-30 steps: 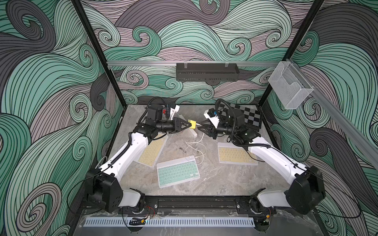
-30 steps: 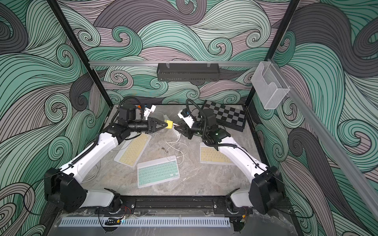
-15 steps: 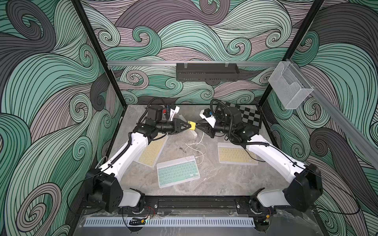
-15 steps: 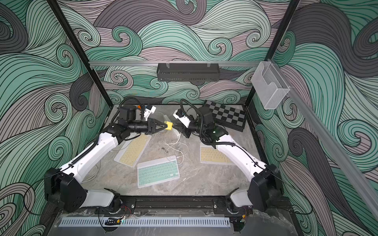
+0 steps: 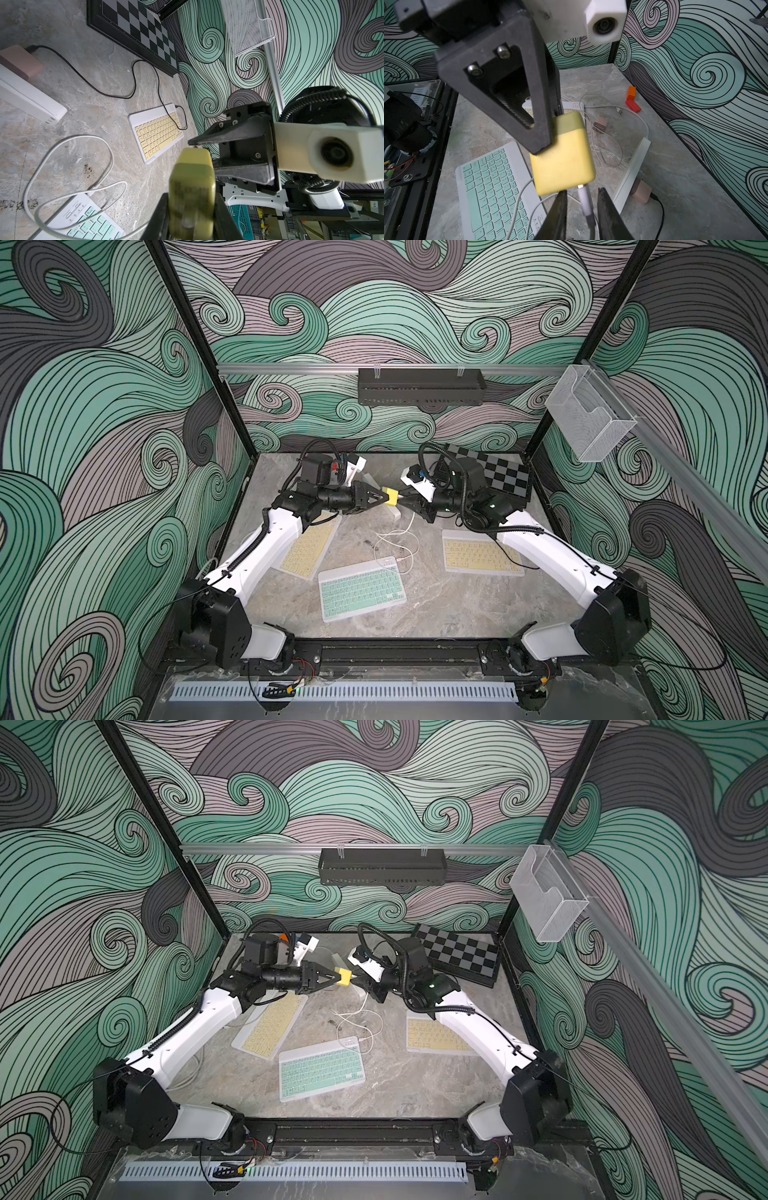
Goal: Unplug the wireless keyboard
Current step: Remove the power cord from the plug.
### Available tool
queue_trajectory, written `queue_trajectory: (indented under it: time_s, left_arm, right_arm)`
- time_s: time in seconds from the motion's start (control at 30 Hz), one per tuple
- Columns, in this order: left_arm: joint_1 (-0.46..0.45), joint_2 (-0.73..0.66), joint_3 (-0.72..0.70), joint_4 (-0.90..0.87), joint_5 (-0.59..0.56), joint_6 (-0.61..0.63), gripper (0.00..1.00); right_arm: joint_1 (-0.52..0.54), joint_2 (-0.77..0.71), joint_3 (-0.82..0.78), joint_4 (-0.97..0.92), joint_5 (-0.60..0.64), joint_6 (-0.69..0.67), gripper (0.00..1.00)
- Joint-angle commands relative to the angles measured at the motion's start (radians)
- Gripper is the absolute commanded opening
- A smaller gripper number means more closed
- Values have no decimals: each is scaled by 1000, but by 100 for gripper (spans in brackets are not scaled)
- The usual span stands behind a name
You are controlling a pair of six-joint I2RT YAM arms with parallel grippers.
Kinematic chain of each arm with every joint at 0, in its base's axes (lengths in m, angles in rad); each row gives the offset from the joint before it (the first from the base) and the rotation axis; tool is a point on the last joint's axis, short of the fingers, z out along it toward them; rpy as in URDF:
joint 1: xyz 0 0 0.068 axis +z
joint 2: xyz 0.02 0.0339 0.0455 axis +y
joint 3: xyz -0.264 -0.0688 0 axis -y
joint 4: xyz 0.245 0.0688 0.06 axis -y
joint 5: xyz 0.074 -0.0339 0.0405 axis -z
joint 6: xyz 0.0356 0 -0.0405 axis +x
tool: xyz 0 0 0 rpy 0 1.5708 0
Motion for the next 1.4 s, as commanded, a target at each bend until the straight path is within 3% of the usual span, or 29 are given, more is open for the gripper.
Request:
queue_trajectory:
  time_s: [0.0, 0.27, 0.43, 0.73, 0.9, 1.17, 1.37]
  left_arm:
    - [2, 10, 37, -5, 37, 20, 0]
    - [2, 14, 39, -18, 42, 27, 0]
    - [3, 25, 44, -32, 50, 43, 0]
    - [2, 71, 91, -102, 42, 88, 0]
    - [4, 65, 103, -143, -22, 115, 0]
    - [6, -44, -25, 163, -152, -74, 0]
    - [8, -83, -30, 154, -258, -87, 0]
  right_arm:
    - [21, 15, 45, -4, 24, -36, 28]
    - [34, 16, 45, -9, 40, -66, 18]
    - [37, 3, 39, -17, 22, -104, 0]
    - [37, -43, -17, 16, 19, -191, 0]
    - [37, -49, -9, 33, 57, -204, 0]
    - [39, -50, -19, 68, 103, -171, 0]
    - [39, -79, -61, 112, 129, -172, 0]
